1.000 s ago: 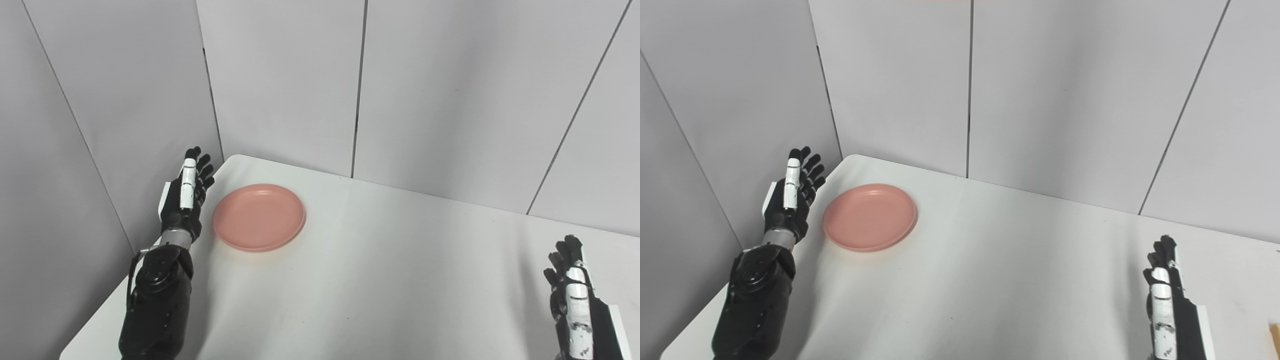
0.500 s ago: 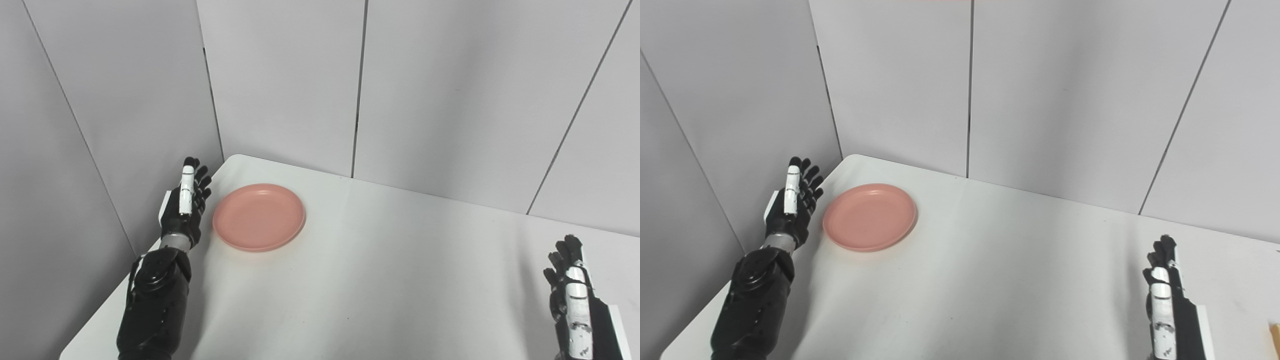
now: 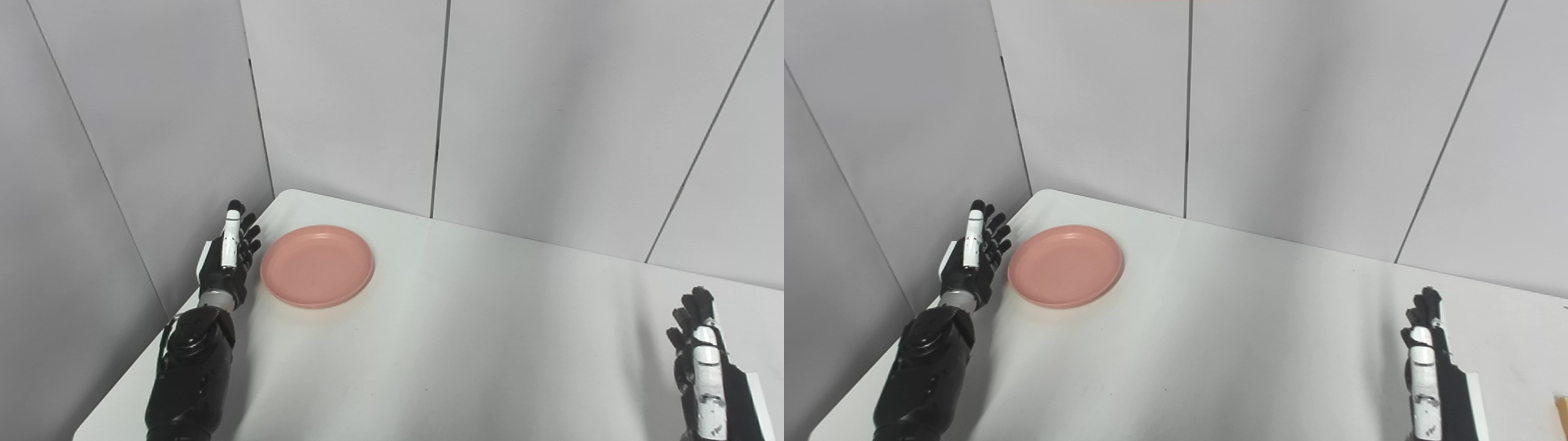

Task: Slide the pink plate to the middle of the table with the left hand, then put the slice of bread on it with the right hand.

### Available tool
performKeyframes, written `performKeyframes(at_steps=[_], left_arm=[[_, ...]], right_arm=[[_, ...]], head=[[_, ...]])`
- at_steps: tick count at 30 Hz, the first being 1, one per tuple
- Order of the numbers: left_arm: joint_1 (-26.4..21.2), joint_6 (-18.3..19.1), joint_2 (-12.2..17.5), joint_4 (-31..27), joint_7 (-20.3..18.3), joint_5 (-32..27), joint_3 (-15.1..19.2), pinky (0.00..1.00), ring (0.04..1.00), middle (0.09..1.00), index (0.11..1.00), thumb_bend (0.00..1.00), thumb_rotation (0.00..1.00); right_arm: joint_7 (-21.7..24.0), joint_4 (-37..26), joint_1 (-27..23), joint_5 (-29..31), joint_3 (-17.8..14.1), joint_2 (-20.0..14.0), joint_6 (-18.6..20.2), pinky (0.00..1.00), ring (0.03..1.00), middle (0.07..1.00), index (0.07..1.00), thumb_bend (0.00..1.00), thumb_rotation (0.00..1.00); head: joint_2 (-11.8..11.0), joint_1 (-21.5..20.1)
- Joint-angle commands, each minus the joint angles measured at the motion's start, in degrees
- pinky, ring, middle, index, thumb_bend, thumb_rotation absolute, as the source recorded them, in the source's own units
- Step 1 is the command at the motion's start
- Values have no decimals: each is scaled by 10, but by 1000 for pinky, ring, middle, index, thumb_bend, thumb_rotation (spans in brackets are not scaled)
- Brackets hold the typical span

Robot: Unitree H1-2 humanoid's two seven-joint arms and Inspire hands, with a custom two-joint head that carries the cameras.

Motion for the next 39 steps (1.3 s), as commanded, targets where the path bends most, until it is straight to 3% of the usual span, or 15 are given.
performKeyframes(at_steps=[1,5,13,21,27,33,39], left_arm=[[-22,-17,8,-9,6,7,-5,953,942,945,944,728,961],[-17,-9,-2,-17,0,9,-18,952,945,943,941,714,971],[-3,2,-24,-35,-41,9,-80,957,964,967,975,746,969],[13,22,-50,-63,-56,4,-117,945,950,946,942,752,973],[26,36,-67,-95,-61,13,-148,934,941,937,945,764,950],[27,76,-92,-128,-60,12,-172,933,943,937,938,740,941],[15,64,-109,-106,-84,17,-200,969,960,954,959,724,976]], right_arm=[[0,-25,-15,5,-2,3,1,1000,1000,1000,1000,126,1000],[2,-27,-16,6,-1,1,4,1000,1000,1000,1000,124,1000],[0,-28,-16,9,-3,2,2,1000,1000,1000,1000,125,1000],[5,-27,-15,19,-3,0,0,1000,1000,1000,1000,132,1000],[-4,-22,-13,16,-3,7,-2,1000,1000,1000,1000,152,1000],[-4,2,-11,5,-1,7,-26,1000,1000,1000,1000,205,1000],[-4,19,-9,2,3,12,-44,1000,995,1000,1000,272,1000]], head=[[1,-1],[2,-1],[9,-8],[19,-26],[27,-50],[32,-81],[42,-127]])
